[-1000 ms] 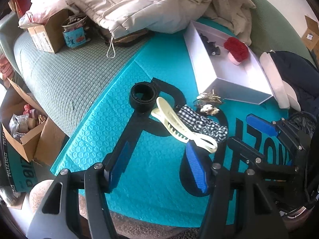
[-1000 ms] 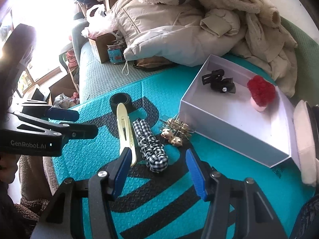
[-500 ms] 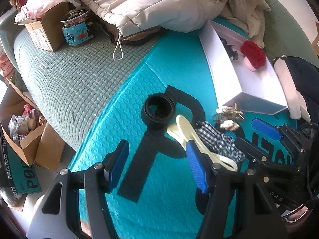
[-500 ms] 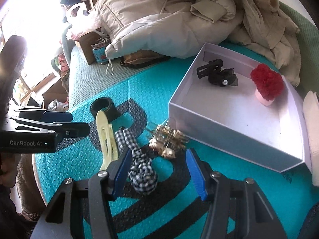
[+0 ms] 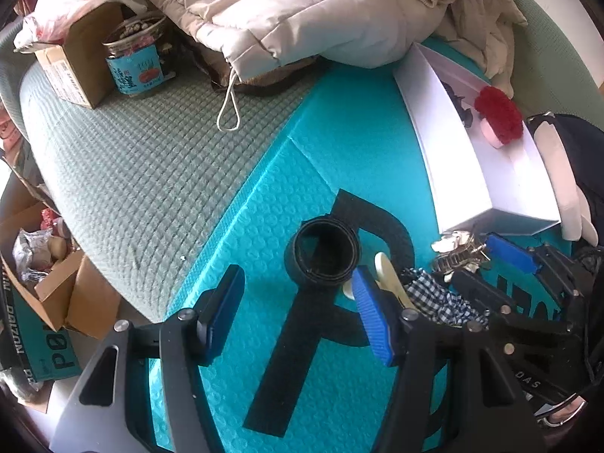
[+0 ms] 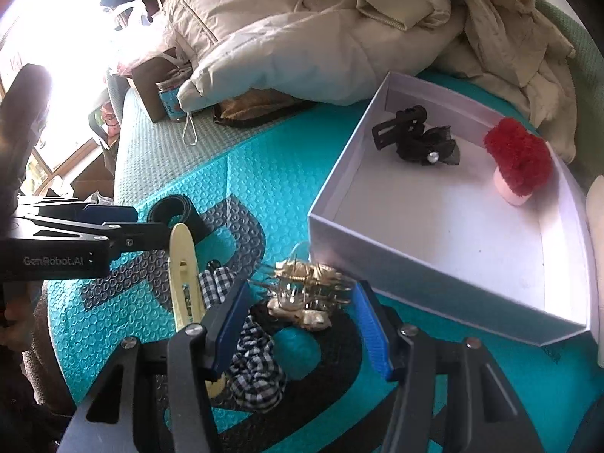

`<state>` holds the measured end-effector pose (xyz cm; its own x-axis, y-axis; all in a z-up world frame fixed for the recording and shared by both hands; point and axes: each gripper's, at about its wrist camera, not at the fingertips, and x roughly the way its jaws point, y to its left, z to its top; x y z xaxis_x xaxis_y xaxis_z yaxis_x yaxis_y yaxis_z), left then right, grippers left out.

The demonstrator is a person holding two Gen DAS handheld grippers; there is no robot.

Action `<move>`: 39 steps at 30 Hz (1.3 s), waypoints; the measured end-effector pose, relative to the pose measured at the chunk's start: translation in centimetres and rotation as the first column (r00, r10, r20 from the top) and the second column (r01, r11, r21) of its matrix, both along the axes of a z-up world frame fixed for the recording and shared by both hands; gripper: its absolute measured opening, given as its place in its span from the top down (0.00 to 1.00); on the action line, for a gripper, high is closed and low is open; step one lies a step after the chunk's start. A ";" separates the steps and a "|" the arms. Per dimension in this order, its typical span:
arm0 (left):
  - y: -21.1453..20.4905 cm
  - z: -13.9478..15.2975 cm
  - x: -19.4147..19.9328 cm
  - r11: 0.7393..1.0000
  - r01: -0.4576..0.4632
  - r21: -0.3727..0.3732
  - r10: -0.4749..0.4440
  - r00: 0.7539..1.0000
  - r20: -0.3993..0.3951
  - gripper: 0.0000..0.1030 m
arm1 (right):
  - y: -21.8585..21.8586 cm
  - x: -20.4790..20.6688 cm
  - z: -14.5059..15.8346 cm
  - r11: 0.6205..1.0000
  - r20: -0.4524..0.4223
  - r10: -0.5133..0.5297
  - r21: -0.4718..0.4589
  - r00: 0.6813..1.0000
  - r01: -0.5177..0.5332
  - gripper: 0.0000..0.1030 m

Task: Organize objects
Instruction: 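Grasp the black hair tie with left tool while right grasps gold claw clip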

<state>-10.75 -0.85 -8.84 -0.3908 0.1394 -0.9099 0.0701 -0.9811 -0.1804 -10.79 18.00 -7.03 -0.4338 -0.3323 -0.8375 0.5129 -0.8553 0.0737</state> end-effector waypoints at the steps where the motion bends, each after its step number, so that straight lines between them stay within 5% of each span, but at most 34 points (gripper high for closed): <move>1: 0.0 -0.1 -0.1 1.000 0.003 0.001 -0.003 1.000 -0.002 0.44 | 0.0 0.0 -0.1 1.000 0.002 -0.001 0.002 1.000 0.001 0.45; 13: 1.7 -1.0 -2.4 0.997 0.065 -0.043 -0.066 0.998 -0.011 0.44 | -0.2 -0.2 -0.8 1.000 0.018 -0.006 -0.009 1.000 0.006 0.45; 16: 2.2 -1.1 -2.7 0.996 0.080 -0.044 -0.081 0.997 -0.019 0.60 | -0.2 -0.3 -1.0 1.000 0.018 -0.007 -0.014 1.000 0.007 0.52; 22: 3.3 -1.2 -2.2 0.993 0.107 -0.056 -0.108 0.994 -0.018 0.60 | -0.1 0.0 -0.9 0.999 0.018 0.009 -0.032 1.000 -0.009 0.54; 39: 4.9 -0.4 4.7 0.986 0.151 -0.066 -0.151 0.988 0.002 0.60 | 1.6 5.2 -0.7 0.998 0.022 0.069 -0.005 0.997 -0.069 0.55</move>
